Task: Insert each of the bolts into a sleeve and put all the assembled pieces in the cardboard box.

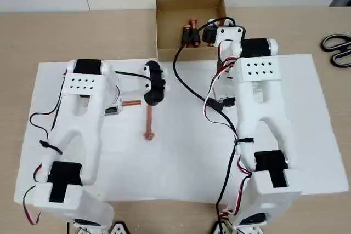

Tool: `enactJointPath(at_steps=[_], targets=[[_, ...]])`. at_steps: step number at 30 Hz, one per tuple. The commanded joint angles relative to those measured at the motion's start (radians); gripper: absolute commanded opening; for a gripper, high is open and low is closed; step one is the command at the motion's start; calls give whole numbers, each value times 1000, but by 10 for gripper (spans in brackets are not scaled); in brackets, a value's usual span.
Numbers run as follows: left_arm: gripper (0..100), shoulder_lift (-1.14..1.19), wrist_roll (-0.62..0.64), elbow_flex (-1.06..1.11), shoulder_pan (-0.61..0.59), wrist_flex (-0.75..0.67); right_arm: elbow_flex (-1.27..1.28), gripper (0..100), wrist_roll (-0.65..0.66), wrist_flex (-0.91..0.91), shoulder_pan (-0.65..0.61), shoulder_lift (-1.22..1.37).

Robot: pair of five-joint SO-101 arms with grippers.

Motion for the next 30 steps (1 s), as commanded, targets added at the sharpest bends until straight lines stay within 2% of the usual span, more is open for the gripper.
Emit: enactJointPath(at_steps=[1, 11, 20, 24, 28, 30], targets=[[6, 52, -44, -50, 9, -64, -3, 4, -2, 2, 8, -61], [10, 170, -46, -51, 34, -190, -3, 4, 3, 2, 5, -61], [133, 178, -43, -51, 26, -236, -3, 4, 3, 2, 5, -61], [145, 178, -43, -51, 25, -236, -3, 4, 3, 2, 5, -61], [145, 169, 55, -71, 14, -235, -3, 4, 3, 2, 5, -61], [145, 169, 152, -127, -5, -221, -3, 4, 3, 2, 5, -61]])
